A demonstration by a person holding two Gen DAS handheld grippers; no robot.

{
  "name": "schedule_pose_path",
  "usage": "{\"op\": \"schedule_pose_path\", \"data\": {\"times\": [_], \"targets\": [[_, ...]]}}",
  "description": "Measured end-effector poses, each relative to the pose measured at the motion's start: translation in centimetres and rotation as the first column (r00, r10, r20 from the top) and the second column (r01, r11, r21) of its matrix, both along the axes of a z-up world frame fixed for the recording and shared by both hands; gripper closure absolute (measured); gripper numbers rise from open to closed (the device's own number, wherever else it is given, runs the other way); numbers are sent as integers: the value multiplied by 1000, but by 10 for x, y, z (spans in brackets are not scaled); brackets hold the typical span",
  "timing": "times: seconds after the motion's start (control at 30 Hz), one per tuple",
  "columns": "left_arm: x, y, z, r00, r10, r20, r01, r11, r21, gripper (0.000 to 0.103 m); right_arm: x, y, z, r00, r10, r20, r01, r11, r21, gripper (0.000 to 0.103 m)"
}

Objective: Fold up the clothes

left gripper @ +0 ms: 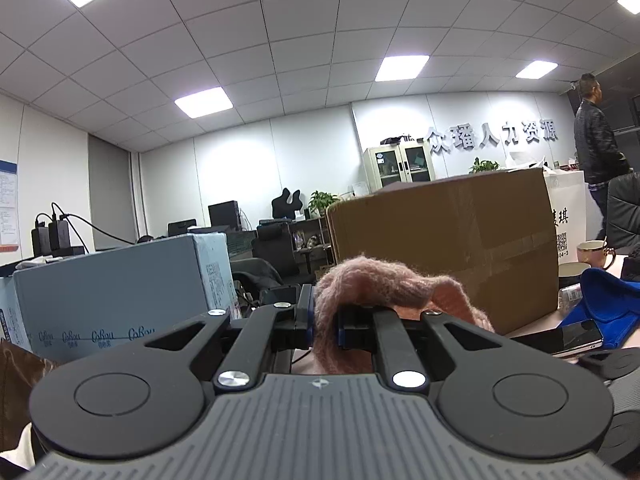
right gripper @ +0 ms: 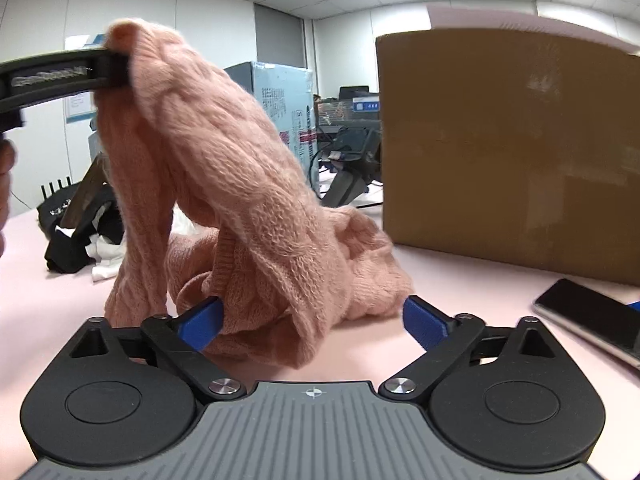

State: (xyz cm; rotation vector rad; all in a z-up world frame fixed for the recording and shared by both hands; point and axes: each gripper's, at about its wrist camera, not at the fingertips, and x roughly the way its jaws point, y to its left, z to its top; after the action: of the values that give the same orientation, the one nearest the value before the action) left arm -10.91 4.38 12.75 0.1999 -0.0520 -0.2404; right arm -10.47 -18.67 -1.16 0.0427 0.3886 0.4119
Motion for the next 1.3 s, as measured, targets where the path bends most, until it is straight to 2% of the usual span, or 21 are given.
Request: {"op": "schedule_pose_path", "data": {"times": [0.03, 0.07, 0.1, 0.2, 0.3, 0.5, 0.67, 0.9, 1.07, 1.23, 1.3], "targets": [[-1, 2, 1, 1000, 2, 3, -2, 1000, 1, 94, 2, 2, 1, 1000, 2, -5, -2, 1000, 8, 26], [-2, 3, 1, 1000, 4, 3, -4, 1000, 1, 94, 3, 4, 2, 1000, 2, -1, -2, 1000, 8, 35], [-2, 4, 1, 1000, 4, 2, -4, 1000, 1, 94, 4, 6, 3, 1000, 1, 2, -1, 1000, 9, 40], [-4, 7, 1, 1000, 4, 1, -4, 1000, 1, 94, 2, 9, 8, 1000, 3, 9, -3, 1000, 22, 72], [-7, 11, 2, 1000, 7, 3, -7, 1000, -7, 94, 0, 10, 13, 1000, -14, 21, 14, 1000, 10, 90], [-16, 15, 5, 1000, 0, 10, 0, 1000, -17, 94, -12, 5, 30, 994, -86, 64, 85, 996, 17, 93], [-32, 17, 12, 999, -27, 37, 29, 999, -38, 94, -34, -6, 55, 972, -176, 155, 176, 984, 13, 94], [-61, 16, 26, 990, -109, 91, 115, 992, -60, 94, -79, -33, 94, 876, -355, 328, 360, 932, 46, 94], [-94, 6, 42, 967, -198, 161, 210, 976, -65, 94, -110, -48, 117, 797, -431, 424, 438, 895, 87, 94], [-121, -4, 54, 936, -282, 210, 300, 952, -58, 94, -149, -66, 139, 671, -515, 533, 527, 837, 145, 94], [-135, -13, 60, 910, -344, 232, 366, 929, -56, 94, -167, -76, 147, 617, -546, 567, 561, 810, 170, 94]]}}
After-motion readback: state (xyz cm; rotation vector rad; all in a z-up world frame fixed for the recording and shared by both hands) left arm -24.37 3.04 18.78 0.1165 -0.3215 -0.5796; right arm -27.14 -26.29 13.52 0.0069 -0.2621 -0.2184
